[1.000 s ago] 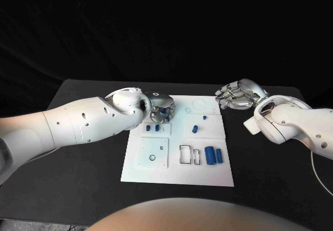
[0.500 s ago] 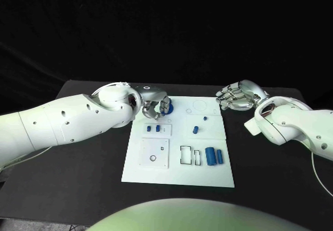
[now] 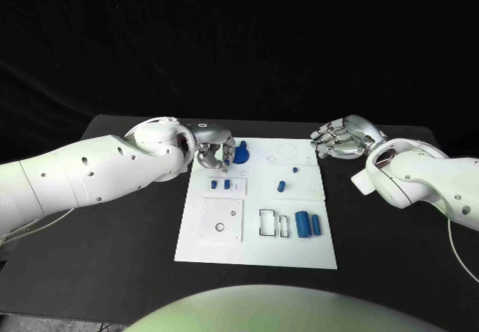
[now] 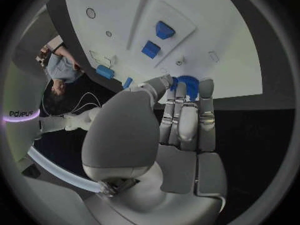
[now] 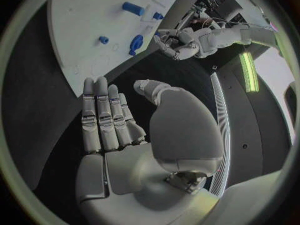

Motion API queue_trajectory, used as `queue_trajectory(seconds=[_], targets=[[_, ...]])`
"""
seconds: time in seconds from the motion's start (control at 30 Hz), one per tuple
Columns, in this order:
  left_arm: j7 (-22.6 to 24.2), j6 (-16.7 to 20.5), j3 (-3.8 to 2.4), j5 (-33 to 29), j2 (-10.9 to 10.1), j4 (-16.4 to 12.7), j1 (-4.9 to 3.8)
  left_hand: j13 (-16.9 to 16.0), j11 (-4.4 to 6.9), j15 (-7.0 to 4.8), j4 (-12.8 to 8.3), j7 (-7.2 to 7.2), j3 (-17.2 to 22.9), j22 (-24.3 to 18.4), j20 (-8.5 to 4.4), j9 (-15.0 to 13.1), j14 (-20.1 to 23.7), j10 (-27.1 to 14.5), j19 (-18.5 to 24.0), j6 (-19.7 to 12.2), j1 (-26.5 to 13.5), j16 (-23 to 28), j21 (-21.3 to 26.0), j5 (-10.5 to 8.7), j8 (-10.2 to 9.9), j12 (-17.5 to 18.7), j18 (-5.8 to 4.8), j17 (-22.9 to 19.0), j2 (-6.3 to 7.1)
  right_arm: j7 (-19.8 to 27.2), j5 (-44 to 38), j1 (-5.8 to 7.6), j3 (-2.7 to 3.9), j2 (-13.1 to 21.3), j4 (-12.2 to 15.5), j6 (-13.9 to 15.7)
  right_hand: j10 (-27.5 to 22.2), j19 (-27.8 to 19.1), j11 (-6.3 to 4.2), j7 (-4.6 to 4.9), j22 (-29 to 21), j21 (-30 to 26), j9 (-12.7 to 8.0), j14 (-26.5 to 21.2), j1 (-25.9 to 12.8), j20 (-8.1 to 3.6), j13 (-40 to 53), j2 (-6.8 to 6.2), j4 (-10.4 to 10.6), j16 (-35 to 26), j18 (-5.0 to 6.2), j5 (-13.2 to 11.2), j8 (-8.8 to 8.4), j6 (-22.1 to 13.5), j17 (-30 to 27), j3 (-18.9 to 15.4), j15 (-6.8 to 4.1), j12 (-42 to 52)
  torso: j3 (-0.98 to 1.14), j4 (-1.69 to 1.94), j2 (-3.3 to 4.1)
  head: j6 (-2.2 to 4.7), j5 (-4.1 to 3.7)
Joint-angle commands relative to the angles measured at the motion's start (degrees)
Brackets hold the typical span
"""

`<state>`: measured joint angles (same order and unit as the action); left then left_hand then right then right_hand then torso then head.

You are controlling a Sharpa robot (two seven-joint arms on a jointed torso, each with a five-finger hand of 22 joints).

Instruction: Assemble the parts on the task board

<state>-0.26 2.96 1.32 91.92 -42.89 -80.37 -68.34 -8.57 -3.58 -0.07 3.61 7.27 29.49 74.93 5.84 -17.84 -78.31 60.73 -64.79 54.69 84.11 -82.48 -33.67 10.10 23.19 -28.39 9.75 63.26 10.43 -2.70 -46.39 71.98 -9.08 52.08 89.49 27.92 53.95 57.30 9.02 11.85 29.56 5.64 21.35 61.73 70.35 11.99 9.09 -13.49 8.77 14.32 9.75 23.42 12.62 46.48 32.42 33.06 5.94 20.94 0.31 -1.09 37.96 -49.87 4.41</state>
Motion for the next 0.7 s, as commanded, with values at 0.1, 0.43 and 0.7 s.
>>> queue_trajectory(seconds=[0.1, 0.43, 0.7], targets=[[0.58, -1.97, 0.16, -1.34, 0.57, 1.14, 0.14, 0.07, 0.01, 0.0, -0.35, 0.12, -0.04, 2.12, 0.13, -0.11, 0.32, 0.46, 0.33, 0.47, -0.51, 0.04, 0.22, -0.08, -0.28, 0.29, -0.07, -0.09, 0.08, 0.55, -0.23, -0.05, 0.0, -0.06, 0.03, -0.48, -0.2, 0.07, 0.26, 0.92, -0.23, -0.34, -0.12, -0.03, -0.27, 0.34, -0.22, 0.32, -0.43, -0.49, 0.64, 0.39, 0.18, -0.31, -0.11, -0.08, 0.2, -0.17, 0.0, 0.0, 0.05, -0.11, -0.03], [1.09, -3.09, 0.41, -2.19, 1.44, 3.05, 0.5, 0.1, -0.01, 0.03, -0.54, 0.12, 0.04, 2.1, 0.15, -0.13, 0.42, 0.49, 0.48, 0.42, -0.47, 0.07, 0.34, -0.11, -0.47, 0.46, -0.05, -0.2, 0.13, 0.64, -0.23, -0.06, 0.0, -0.06, 0.02, -0.35, -0.2, 0.07, 0.26, 0.92, -0.23, -0.34, -0.12, -0.03, -0.27, 0.34, -0.22, 0.32, -0.43, -0.49, 0.64, 0.39, 0.18, -0.31, -0.11, -0.08, 0.2, -0.17, -0.01, 0.01, -0.02, -0.13, -0.05], [1.26, -4.19, 0.45, -2.78, 1.6, 3.39, 0.56, 0.11, -0.02, 0.03, -0.59, 0.14, 0.09, 2.05, 0.16, -0.14, 0.52, 0.49, 0.61, 0.41, -0.46, 0.11, 0.56, -0.09, -0.52, 0.52, -0.02, -0.37, 0.1, 0.63, -0.23, -0.07, 0.0, -0.05, 0.0, -0.34, -0.19, 0.1, 0.26, 0.92, -0.34, -0.38, -0.15, -0.01, -0.28, 0.34, -0.32, 0.35, -0.48, -0.55, 0.64, 0.43, 0.21, -0.31, -0.12, -0.05, 0.2, -0.15, 0.03, -0.01, 0.0, -0.13, -0.22]])
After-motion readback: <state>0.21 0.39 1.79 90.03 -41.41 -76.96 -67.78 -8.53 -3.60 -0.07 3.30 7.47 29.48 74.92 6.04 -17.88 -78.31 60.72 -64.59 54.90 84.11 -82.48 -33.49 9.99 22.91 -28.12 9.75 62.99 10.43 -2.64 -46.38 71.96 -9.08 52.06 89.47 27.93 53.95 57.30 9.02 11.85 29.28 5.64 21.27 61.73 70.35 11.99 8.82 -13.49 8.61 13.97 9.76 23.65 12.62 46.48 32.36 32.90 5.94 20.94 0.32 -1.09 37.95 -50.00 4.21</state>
